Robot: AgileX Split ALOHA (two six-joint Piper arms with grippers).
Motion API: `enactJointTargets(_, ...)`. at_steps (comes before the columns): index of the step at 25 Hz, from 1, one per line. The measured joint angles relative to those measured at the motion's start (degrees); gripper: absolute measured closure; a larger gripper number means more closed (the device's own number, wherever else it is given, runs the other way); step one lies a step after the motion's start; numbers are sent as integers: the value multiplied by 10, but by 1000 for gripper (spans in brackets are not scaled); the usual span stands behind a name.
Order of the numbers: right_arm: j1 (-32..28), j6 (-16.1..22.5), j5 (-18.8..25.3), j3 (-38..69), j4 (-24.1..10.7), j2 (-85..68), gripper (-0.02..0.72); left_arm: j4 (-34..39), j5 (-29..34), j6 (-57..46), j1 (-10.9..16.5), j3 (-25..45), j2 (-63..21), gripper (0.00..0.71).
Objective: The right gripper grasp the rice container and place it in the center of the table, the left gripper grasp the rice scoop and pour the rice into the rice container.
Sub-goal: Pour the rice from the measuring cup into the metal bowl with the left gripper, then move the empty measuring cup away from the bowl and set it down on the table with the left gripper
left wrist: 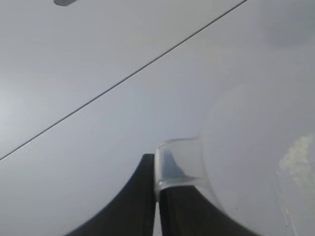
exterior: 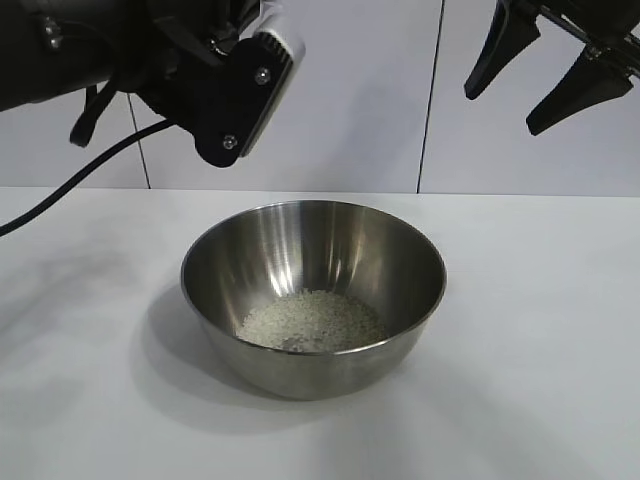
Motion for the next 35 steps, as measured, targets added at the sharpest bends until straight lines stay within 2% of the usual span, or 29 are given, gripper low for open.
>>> enactJointTargets(17, 0, 0, 1, 0, 1, 0, 252, 1, -10, 2, -6, 0, 0, 705)
enactJointTargets(23, 0, 0, 1, 0, 1, 0, 252, 1, -46, 7, -6, 0, 0, 706)
enactJointTargets(35, 0, 0, 3, 0, 1, 0, 252, 18, -51, 4, -9, 10, 0, 706)
